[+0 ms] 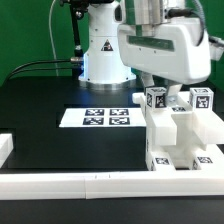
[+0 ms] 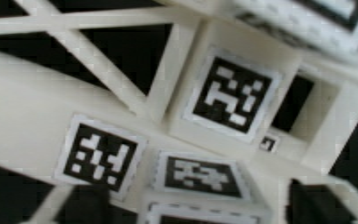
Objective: Assemble chair
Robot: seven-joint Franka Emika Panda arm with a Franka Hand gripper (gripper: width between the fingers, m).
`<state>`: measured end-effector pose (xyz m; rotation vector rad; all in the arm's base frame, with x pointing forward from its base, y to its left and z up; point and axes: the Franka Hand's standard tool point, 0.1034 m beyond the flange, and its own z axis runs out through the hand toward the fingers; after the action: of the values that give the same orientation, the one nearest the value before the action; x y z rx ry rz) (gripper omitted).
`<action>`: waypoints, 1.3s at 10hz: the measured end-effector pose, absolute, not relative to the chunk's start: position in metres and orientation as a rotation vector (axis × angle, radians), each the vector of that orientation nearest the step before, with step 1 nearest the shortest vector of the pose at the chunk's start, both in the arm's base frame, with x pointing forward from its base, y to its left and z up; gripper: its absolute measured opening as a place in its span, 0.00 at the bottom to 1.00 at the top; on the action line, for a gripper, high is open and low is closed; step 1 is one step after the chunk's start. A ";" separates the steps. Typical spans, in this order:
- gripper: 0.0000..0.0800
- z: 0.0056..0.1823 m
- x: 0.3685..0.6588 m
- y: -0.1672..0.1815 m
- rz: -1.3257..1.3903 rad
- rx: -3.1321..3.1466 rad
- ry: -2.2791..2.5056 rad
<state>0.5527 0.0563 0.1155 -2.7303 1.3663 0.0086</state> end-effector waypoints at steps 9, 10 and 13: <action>0.66 0.113 0.551 0.055 -0.032 -3.036 0.445; 0.66 0.113 0.551 0.055 -0.031 -3.034 0.456; 0.35 0.113 0.551 0.056 -0.018 -2.970 0.762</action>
Offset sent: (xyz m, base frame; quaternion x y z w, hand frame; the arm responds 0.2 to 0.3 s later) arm 0.0000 0.0000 0.0000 0.0000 0.0000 -0.1938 0.9810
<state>0.5512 0.0557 0.1126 -2.9698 0.7618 -0.0180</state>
